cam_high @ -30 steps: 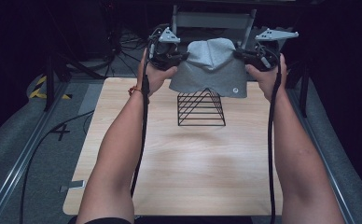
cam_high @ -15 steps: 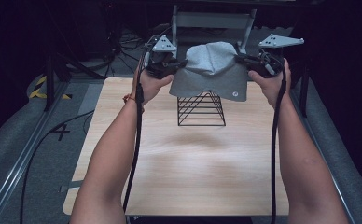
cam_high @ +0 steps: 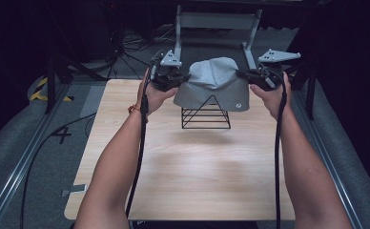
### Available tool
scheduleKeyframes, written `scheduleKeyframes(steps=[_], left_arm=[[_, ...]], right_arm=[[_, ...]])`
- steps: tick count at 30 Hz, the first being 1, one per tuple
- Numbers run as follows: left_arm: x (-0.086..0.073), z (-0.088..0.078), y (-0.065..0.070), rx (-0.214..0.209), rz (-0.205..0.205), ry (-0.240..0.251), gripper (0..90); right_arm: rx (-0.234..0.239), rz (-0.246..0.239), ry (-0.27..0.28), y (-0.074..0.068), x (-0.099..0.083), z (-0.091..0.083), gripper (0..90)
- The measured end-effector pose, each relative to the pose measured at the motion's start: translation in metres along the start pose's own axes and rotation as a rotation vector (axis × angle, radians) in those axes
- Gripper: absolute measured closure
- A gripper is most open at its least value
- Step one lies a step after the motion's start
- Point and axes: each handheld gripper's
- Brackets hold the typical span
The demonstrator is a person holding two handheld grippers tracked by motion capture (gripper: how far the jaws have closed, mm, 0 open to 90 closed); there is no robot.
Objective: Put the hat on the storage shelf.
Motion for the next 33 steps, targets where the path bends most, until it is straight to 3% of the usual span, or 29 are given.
scheduleKeyframes(steps=[12, 22, 33], left_arm=[[-0.040, 0.020, 0.001, -0.037, -0.061, -0.009, 87.1], [-0.065, 0.038, 0.011, -0.053, -0.057, -0.048, 86.9], [-0.079, 0.055, 0.020, -0.050, -0.028, -0.108, 87.0]], right_arm=[[0.058, 0.024, -0.060, -0.006, -0.043, 0.023, 86.3], [0.076, 0.039, -0.112, -0.012, -0.070, 0.035, 86.3], [0.090, 0.047, -0.195, -0.019, -0.099, 0.058, 86.3]])
Point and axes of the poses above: each handheld gripper's, and its own axes: z roughly forward along the jaws, x roughly out of its top, y roughly to its right, and after that the axes turned 8 degrees about -y, right-handed
